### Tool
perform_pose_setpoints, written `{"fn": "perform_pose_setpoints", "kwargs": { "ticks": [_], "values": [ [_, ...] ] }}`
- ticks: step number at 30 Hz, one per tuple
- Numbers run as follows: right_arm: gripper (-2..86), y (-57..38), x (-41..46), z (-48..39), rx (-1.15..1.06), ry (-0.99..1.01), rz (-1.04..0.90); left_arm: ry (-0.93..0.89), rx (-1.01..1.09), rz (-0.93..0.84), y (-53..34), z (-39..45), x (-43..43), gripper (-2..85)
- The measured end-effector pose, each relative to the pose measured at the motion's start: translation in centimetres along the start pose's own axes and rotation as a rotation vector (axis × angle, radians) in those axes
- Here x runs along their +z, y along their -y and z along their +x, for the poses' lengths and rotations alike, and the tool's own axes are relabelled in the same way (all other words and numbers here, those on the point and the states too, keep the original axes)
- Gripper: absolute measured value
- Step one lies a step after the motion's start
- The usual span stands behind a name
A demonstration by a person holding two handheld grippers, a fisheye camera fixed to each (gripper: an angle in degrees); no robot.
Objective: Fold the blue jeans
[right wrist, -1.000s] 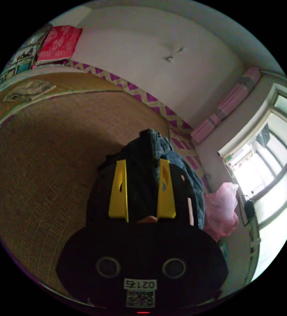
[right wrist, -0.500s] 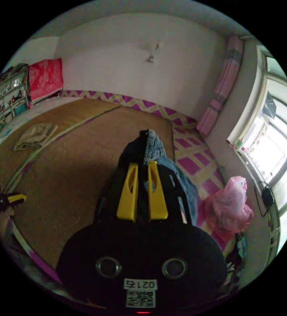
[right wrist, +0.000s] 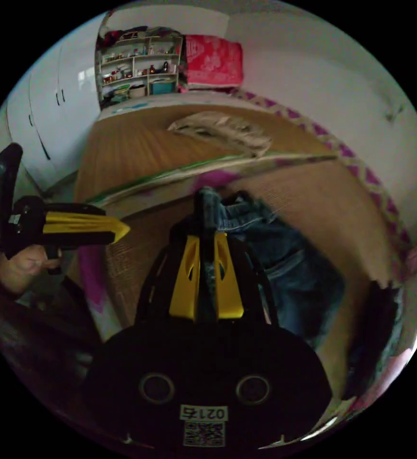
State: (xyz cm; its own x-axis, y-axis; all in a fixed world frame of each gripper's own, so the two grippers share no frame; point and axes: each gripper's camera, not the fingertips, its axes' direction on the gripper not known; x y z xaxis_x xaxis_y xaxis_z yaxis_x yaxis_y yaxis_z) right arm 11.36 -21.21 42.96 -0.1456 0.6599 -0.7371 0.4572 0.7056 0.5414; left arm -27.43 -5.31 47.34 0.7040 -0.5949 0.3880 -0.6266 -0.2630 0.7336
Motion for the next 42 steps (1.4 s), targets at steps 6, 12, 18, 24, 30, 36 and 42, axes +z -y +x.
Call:
{"fn": "perform_pose_setpoints", "kwargs": {
  "ticks": [6, 12, 18, 24, 30, 36, 42],
  "values": [
    [8.4, -3.8, -2.3, -1.7, 0.041, -0.123, 0.133, -0.039, -0.076, 0.002, -2.4, -1.9, -0.9, -1.0],
    [11.4, -5.8, -4.2, -2.2, 0.011, -0.112, 0.171, -0.112, -0.125, 0.013, -3.3, -1.7, -0.8, -1.0],
    [6.8, -6.9, -2.0, -0.8, 0.043, -0.207, 0.124, -0.091, -0.122, 0.019, -3.8, -0.9, -1.1, -1.0],
    [5.1, -15.3, -15.1, 12.1, 0.377, 0.018, 0.423, -0.103, -0.098, 0.023, -3.6, 0.5, -0.9, -1.0],
    [5.2, -33.6, -30.8, 26.3, 0.741, -0.118, 0.672, -0.127, -0.051, 0.002, -2.4, 3.3, 0.5, -1.0],
    [4.7, -53.9, -29.2, 37.6, 1.209, -0.136, 0.558, -0.185, -0.003, 0.006, -1.1, 7.0, 1.3, -0.8],
    [4.8, -65.4, -24.3, 40.1, 1.342, 0.040, 0.563, -0.300, 0.216, 0.068, 1.6, 13.3, 1.6, 2.8]
  ]
}}
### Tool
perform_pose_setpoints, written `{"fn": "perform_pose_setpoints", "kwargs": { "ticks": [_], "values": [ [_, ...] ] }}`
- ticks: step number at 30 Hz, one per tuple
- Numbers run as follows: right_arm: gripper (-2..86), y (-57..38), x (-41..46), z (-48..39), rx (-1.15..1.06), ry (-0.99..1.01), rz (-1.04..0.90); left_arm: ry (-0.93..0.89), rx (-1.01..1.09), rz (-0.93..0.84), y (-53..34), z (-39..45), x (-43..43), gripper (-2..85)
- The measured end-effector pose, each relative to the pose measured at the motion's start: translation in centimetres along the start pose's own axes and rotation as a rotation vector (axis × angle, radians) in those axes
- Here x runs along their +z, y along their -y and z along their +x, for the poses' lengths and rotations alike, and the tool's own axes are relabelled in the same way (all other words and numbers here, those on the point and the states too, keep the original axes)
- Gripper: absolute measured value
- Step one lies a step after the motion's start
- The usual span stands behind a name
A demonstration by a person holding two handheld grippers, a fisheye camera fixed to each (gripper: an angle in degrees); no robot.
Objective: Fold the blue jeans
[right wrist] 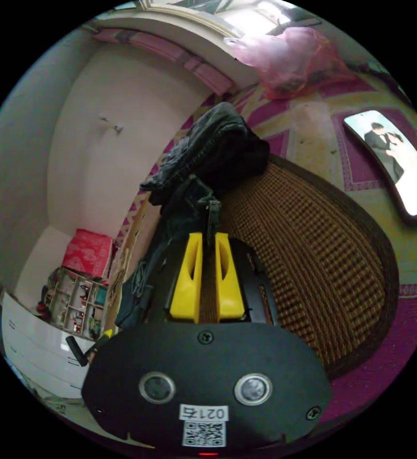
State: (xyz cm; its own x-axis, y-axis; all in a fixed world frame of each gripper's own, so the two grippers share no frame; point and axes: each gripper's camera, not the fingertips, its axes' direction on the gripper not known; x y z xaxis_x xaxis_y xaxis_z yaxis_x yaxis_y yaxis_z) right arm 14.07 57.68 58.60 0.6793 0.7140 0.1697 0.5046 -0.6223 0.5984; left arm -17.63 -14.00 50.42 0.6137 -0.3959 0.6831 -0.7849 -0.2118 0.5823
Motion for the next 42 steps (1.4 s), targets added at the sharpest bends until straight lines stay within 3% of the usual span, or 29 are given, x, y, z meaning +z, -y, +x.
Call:
{"fn": "perform_pose_setpoints", "kwargs": {
  "ticks": [7, 12, 20, 26, 30, 32, 39, 42],
  "values": [
    [7.8, 0.4, -2.1, 1.3, -0.044, -0.077, 0.023, 0.054, 0.306, 0.025, 6.8, 7.7, 5.3, 8.6],
    [8.1, -1.8, -3.5, -1.7, -0.240, -0.131, 0.074, 0.025, 0.420, -0.181, 10.0, 10.0, 10.4, 11.3],
    [6.7, -5.4, -1.2, -7.8, -0.537, -0.171, -0.027, 0.019, 0.364, -0.221, 13.5, 9.9, 10.5, 8.7],
    [-0.4, -9.2, 4.2, -13.4, -0.825, -0.417, -0.154, -0.215, 0.187, -0.176, 16.9, 6.3, 7.3, 5.0],
    [-0.9, -8.7, 8.7, -14.1, -0.830, -0.547, -0.349, -0.330, 0.103, -0.134, 18.9, 3.5, 4.8, 3.6],
    [-0.9, -8.9, 8.8, -14.4, -0.835, -0.566, -0.323, -0.348, 0.093, -0.123, 19.7, 2.9, 3.8, 3.9],
    [-0.7, -7.3, 8.8, -13.8, -0.775, -0.476, -0.352, -0.152, 0.237, -0.203, 22.9, 5.0, 2.1, 6.2],
    [-0.9, -6.2, 8.6, -13.1, -0.727, -0.419, -0.367, -0.133, 0.213, -0.126, 24.1, 4.1, -0.6, 3.3]
  ]
}}
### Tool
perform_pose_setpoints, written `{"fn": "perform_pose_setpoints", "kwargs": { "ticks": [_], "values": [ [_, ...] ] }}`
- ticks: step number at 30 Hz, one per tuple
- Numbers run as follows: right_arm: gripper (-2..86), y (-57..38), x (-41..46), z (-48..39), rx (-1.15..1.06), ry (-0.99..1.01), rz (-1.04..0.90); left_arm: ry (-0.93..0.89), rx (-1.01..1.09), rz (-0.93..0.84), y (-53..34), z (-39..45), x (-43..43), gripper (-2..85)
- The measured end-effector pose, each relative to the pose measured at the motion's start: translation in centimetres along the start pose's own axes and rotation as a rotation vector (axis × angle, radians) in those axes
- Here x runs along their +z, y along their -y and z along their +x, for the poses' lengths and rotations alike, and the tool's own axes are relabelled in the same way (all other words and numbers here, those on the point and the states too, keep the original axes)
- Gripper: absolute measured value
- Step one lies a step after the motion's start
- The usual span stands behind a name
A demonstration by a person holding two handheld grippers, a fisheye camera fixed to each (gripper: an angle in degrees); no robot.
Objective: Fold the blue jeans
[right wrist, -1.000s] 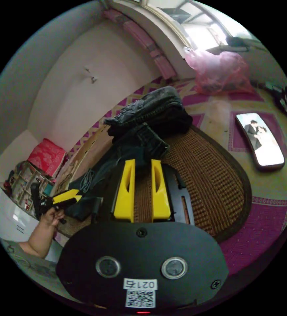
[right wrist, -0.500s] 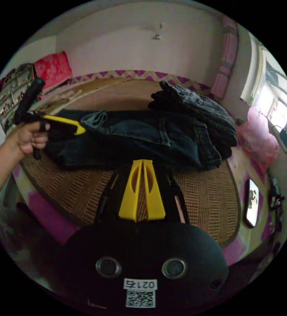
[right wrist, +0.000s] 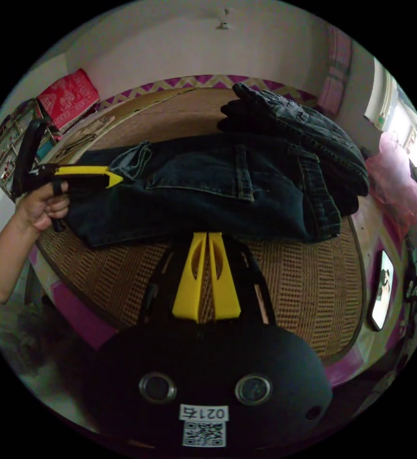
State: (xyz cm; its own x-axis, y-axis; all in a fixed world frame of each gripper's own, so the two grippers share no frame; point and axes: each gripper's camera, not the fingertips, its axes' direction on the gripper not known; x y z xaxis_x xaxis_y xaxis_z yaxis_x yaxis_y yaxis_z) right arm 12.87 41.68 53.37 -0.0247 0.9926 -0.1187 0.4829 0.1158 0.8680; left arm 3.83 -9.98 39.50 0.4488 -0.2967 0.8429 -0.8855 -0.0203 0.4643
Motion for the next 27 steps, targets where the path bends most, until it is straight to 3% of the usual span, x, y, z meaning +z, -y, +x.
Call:
{"fn": "perform_pose_setpoints", "kwargs": {
  "ticks": [5, 10, 12, 15, 18, 22, 25, 27],
  "values": [
    [-1.0, 0.4, -0.1, 0.7, 0.019, 0.038, 0.000, -0.003, -0.113, 0.266, -1.2, -4.7, -12.4, 0.9],
    [-1.0, 0.8, -0.3, 0.5, 0.011, 0.023, 0.001, 0.165, -0.302, 0.474, -6.9, -13.4, -28.0, 0.2],
    [-1.0, 1.0, -0.5, 0.6, 0.017, 0.032, 0.002, 0.254, -0.482, 0.538, -11.0, -18.5, -33.9, 0.0],
    [-1.0, 1.2, -0.8, 0.9, 0.027, 0.051, 0.001, 0.292, -0.712, 0.580, -16.1, -24.7, -37.8, -0.3],
    [-1.0, 1.5, -1.1, 1.0, 0.036, 0.073, 0.003, 0.230, -0.881, 0.435, -19.4, -30.1, -37.4, -0.2],
    [-0.8, 1.5, -2.6, 1.4, 0.019, 0.163, 0.038, 0.173, -0.937, 0.417, -21.0, -32.6, -38.0, 0.3],
    [0.0, 1.7, -6.2, 1.2, -0.060, 0.245, 0.159, 0.070, -0.959, 0.492, -21.7, -33.3, -40.6, 1.1],
    [1.7, 2.5, -9.3, 1.3, -0.132, 0.261, 0.297, 0.123, -0.944, 0.628, -22.4, -32.4, -44.2, 0.7]
  ]
}}
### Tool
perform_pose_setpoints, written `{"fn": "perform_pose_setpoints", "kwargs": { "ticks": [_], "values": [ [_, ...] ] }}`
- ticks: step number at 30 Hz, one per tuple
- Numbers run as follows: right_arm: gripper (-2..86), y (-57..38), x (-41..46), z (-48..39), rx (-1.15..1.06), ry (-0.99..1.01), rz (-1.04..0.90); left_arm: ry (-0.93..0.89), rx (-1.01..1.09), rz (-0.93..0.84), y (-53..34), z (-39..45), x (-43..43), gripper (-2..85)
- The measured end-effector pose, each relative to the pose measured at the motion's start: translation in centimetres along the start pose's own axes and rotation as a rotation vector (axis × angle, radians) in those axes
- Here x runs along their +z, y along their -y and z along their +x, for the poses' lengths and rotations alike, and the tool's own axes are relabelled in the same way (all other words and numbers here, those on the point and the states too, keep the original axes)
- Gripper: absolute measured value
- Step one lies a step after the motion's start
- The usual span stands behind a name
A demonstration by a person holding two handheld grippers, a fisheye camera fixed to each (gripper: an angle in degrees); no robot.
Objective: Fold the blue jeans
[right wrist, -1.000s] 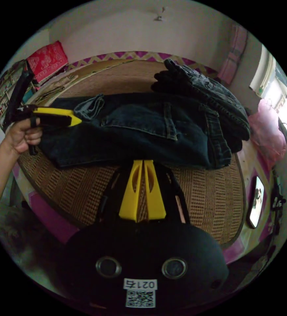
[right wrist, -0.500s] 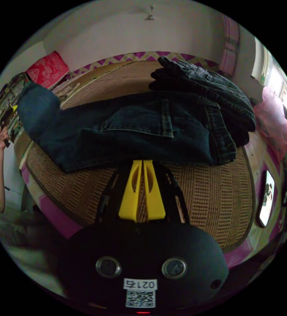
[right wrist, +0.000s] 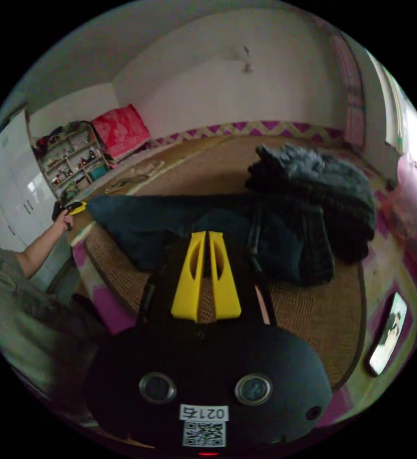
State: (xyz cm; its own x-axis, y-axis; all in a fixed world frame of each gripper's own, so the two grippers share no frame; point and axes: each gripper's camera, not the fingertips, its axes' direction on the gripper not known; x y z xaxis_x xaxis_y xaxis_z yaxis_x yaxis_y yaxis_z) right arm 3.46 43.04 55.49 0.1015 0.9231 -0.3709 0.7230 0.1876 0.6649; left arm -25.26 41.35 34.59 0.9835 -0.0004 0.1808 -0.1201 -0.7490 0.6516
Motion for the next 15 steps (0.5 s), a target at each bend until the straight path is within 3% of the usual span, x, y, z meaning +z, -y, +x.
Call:
{"fn": "perform_pose_setpoints", "kwargs": {
  "ticks": [3, 6, 9, 12, 15],
  "values": [
    [6.5, 3.3, -0.1, 0.3, -0.130, -0.092, -0.001, 0.025, 0.197, 0.066, 1.1, 3.0, -2.9, 1.3],
    [8.1, 7.0, 3.1, 0.9, -0.310, -0.208, -0.114, -0.019, 0.450, -0.119, 1.8, 7.3, -1.5, 6.0],
    [8.4, 10.5, 6.8, 2.3, -0.416, -0.181, -0.241, 0.028, 0.690, -0.250, 1.4, 11.2, 0.9, 8.2],
    [8.6, 13.2, 10.2, 3.3, -0.526, -0.226, -0.367, -0.024, 0.845, -0.387, 1.4, 13.4, 3.4, 9.1],
    [8.2, 14.8, 12.8, 4.0, -0.608, -0.218, -0.510, 0.055, 0.970, -0.465, 1.5, 14.8, 5.1, 10.5]
  ]
}}
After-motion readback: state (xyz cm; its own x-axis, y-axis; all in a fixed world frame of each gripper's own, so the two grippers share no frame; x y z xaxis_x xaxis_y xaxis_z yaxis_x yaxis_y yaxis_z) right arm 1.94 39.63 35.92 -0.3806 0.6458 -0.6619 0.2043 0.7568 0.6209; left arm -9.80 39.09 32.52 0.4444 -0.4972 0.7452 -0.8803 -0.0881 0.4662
